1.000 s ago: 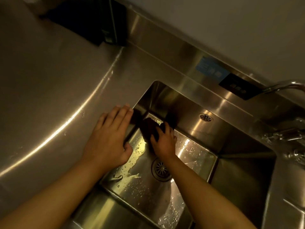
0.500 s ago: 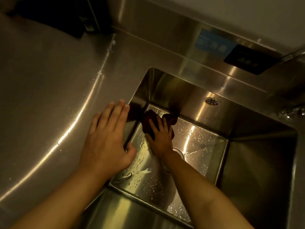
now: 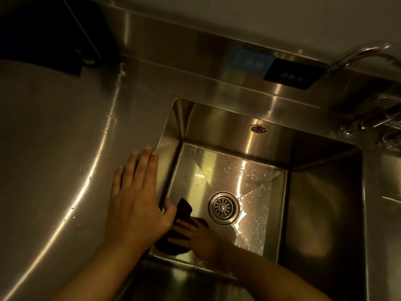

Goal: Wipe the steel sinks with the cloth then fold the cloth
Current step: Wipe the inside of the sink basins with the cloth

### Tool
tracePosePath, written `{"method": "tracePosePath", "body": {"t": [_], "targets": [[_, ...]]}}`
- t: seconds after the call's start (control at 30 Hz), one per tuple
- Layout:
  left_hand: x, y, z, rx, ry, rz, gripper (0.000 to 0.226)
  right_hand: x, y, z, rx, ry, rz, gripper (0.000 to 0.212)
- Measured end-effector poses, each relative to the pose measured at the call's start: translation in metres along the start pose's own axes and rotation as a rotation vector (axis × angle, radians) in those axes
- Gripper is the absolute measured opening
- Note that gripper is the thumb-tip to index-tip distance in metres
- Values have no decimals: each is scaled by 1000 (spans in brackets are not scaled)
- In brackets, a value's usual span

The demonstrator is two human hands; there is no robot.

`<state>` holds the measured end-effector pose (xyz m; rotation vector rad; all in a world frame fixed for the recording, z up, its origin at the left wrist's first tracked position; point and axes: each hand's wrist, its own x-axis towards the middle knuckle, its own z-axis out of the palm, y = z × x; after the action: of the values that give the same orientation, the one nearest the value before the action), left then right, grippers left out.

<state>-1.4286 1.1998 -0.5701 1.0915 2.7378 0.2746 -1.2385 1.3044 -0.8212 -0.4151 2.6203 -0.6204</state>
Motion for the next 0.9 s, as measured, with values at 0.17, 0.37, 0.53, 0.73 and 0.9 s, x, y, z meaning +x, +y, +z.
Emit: {"method": "tracePosePath", "body": {"t": [0.17,0.37,0.53,0.73,0.9], "targets": [[-1,-1,2,11,7,3,102,40,59,-69,-31,116,273,78],[0,-2,4,40,0,-3,105,35,104,-117,20,222,601,90],[0,-2,4,33,20,-2,105,-44,120,-105,137,378,982,76],[0,-1,1,44,4,-6,109,-127,96,-59,308,432,1262,69],[-1,3,-2,39,-14,-9,108,-143,29,-13,240,125,1068,84]]}}
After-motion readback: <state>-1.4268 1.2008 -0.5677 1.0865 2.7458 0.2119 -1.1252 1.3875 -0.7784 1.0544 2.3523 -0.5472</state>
